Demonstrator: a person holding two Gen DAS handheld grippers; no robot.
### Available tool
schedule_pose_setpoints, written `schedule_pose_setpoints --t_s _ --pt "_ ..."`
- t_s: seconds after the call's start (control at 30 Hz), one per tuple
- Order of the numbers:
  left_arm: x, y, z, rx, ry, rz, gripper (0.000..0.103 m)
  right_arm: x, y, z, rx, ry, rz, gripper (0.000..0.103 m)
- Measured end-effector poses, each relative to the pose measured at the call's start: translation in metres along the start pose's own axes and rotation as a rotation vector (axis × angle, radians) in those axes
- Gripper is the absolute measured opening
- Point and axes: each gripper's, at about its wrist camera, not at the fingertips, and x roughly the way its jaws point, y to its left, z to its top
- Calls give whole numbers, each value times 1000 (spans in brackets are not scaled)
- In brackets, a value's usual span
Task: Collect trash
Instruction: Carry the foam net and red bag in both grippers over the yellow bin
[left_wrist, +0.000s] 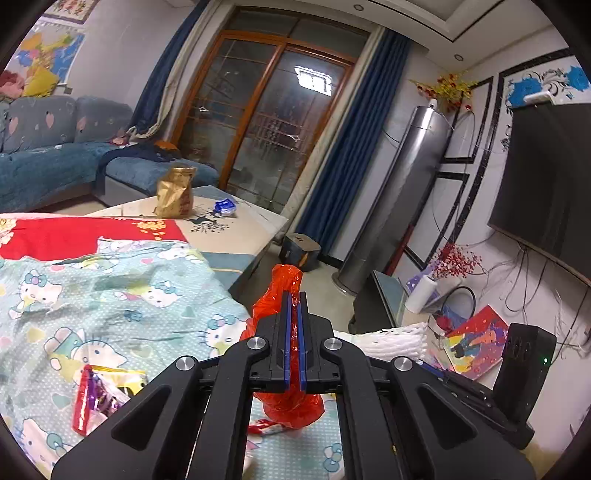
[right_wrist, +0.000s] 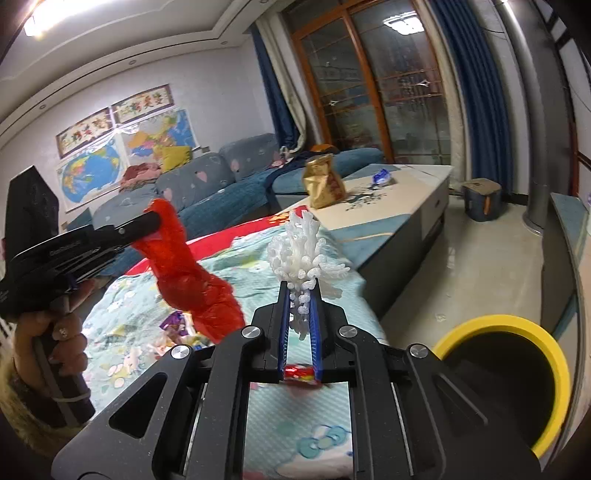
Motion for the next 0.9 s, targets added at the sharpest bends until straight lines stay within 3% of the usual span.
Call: schedule_pose_setpoints --t_s 0.37,0.9 --pt "15 -44 -15 56 30 -62 3 -33 -41 -8 81 -22 -86 6" --pt "63 -120 -50 148 135 -154 2 -69 -109 -21 226 -46 -252 6"
